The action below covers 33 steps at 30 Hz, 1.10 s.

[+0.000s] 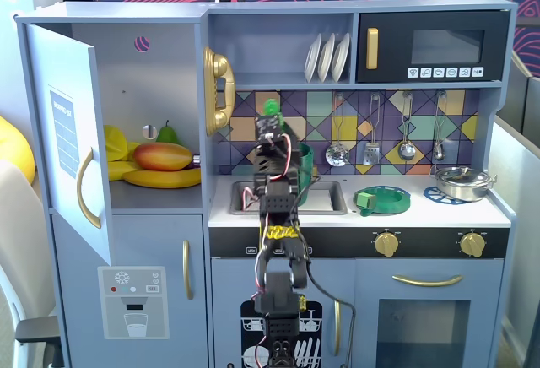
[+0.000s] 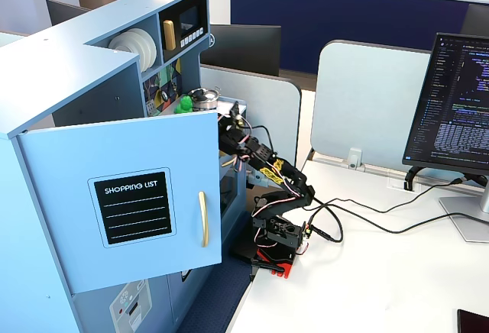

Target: Pick up the green pineapple from the left cabinet and place it in the green recipient

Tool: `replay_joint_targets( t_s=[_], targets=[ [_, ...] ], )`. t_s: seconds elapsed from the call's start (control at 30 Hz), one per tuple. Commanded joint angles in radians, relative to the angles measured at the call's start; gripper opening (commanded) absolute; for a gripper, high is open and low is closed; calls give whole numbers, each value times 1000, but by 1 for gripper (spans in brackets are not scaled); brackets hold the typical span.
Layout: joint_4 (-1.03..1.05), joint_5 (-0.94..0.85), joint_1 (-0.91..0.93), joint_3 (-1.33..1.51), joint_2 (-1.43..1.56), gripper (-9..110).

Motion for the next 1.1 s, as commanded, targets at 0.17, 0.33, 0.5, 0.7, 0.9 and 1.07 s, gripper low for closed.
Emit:
replay_joint_targets(
  t_s=[0.17, 0.33, 0.5, 0.7, 0.9, 1.07],
  targets=[
    [-32, 12, 152, -272, -316, 0],
    [-38, -6, 178, -359, -462, 0],
    [-41, 0, 127, -443, -592, 0],
    [-20, 14, 52, -480, -650, 0],
    [-31, 12, 14, -497, -684, 0],
    [-43, 48, 14, -517, -699, 17]
  ],
)
